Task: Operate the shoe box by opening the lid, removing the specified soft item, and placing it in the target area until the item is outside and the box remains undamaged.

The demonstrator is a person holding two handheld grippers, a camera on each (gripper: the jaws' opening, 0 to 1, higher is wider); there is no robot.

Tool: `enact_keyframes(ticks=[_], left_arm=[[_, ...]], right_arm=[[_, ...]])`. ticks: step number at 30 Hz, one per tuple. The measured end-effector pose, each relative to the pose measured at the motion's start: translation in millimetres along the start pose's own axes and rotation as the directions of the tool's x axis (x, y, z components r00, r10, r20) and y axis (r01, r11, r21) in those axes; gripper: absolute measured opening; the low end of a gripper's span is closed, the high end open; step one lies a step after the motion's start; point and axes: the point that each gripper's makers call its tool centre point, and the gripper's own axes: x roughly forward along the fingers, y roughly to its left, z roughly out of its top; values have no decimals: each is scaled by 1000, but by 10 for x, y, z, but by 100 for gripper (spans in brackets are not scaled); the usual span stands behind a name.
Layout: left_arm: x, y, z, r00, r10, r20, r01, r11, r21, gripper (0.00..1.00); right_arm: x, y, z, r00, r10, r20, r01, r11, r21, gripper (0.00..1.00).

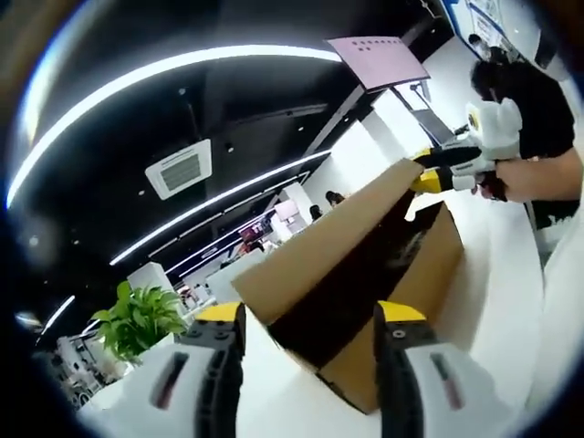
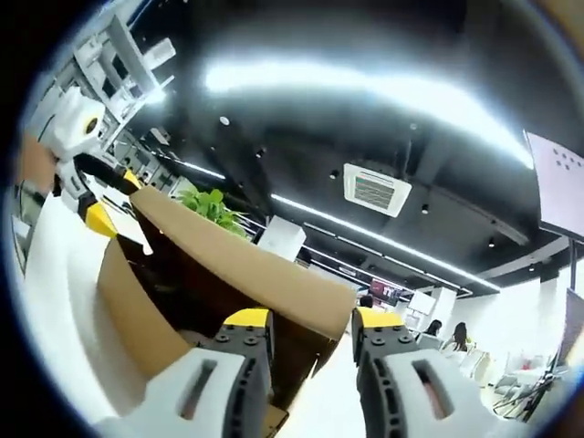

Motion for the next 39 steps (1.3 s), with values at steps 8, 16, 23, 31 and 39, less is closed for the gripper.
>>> enact_keyframes(ticks=[8,16,23,31,39], left_arm=[[-115,-16,-192,982,-148,-116,157,985,76,56],[-142,-21,-179,948,-297,-116,299,954,1,45],[-165,-93,-83,923,-383,-37,377,920,-103,50],[-101,-189,-236,886,-459,-67,456,889,-48,44],[-48,-118,-250,876,-464,-131,467,884,-2,32]], right_arm=[[29,-23,34,999,-26,40,26,1000,-7,31],[124,-52,26,999,-40,12,38,995,92,47],[161,-12,83,999,-28,18,28,999,21,38],[230,-14,78,999,-18,38,16,999,43,41],[276,-135,12,997,-59,46,57,997,55,31]])
